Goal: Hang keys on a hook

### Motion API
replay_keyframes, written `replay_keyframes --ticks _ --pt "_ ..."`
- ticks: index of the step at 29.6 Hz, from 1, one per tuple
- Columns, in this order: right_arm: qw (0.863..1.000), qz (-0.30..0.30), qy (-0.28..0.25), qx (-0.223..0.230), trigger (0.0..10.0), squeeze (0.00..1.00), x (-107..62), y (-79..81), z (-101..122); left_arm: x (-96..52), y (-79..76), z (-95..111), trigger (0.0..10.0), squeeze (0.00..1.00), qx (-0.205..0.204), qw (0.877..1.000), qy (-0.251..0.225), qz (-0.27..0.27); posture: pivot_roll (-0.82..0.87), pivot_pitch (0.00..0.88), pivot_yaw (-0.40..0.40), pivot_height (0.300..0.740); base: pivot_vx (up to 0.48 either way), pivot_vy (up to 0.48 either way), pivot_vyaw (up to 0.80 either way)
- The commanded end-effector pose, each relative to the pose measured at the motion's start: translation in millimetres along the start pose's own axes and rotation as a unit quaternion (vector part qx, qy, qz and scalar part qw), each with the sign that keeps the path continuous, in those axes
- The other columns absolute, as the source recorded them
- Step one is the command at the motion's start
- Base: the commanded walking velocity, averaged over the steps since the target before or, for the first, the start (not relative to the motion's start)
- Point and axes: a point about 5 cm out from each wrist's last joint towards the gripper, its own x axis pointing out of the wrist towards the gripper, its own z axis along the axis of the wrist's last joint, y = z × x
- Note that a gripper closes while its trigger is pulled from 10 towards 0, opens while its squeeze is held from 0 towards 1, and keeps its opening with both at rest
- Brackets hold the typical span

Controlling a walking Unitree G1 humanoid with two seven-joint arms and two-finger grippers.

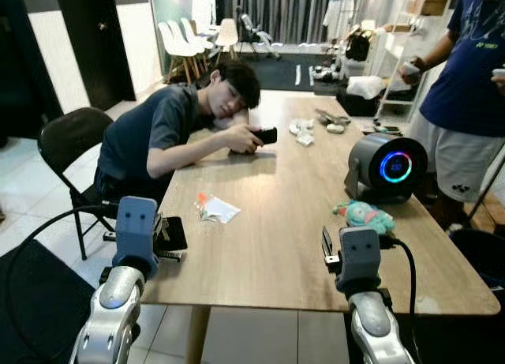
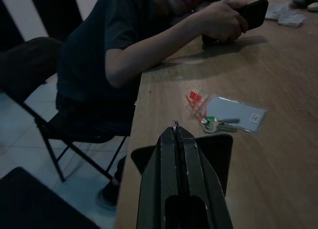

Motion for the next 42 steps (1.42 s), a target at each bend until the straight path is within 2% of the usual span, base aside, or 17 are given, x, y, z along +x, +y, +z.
replay_keyframes --ticks 1,32,42 --pt "1.0 -0.002 0.006 -0.004 10.0 0.0 -2.4 -1.4 -4.1 -0.2 1.8 -1.6 10.0 0.0 0.013 1.0 0.002 -0.003 0.04 0.045 0.041 0.74 0.0 -0.337 0.0" --pt "1.0 -0.002 0.006 -0.001 10.0 0.0 -2.1 0.2 -4.2 0.1 3.5 -1.5 10.0 0.0 0.016 1.0 0.002 -0.001 0.04 0.046 0.041 0.74 0.0 -0.296 0.0" --pt "1.0 -0.003 0.006 -0.002 10.0 0.0 -2.1 0.1 -4.2 0.2 3.5 -1.4 10.0 0.0 0.017 1.0 0.002 -0.001 0.04 0.046 0.042 0.74 0.0 -0.177 0.0"
